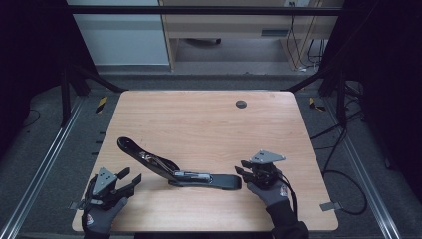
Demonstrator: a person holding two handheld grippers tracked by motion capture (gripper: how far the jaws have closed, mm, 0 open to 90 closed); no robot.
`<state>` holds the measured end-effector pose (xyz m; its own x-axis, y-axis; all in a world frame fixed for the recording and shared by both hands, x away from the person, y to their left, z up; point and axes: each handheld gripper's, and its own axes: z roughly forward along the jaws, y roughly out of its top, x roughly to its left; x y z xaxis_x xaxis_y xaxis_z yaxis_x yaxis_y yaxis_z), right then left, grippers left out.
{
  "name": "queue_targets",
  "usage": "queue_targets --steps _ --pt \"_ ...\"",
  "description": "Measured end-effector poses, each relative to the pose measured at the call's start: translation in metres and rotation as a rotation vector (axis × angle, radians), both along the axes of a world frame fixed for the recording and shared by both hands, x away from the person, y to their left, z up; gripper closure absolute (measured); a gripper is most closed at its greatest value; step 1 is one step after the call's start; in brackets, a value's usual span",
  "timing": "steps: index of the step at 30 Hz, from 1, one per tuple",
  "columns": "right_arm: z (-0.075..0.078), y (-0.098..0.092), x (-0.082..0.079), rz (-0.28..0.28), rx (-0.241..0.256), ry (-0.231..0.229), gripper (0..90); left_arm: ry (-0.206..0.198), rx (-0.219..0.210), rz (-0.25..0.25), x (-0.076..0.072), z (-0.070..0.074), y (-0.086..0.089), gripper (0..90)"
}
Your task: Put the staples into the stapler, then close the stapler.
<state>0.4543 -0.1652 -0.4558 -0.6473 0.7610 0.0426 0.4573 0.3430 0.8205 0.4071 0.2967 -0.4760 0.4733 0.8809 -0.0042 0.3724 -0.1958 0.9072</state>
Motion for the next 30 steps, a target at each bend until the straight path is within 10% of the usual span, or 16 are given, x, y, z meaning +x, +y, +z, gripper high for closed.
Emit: queue_targets --steps 30 --pt "-0.026 -0.002 -0.028 -0.045 0.009 0.044 77.2 -0.083 -0.029 -0.066 -0.011 0.051 -0.007 37.7"
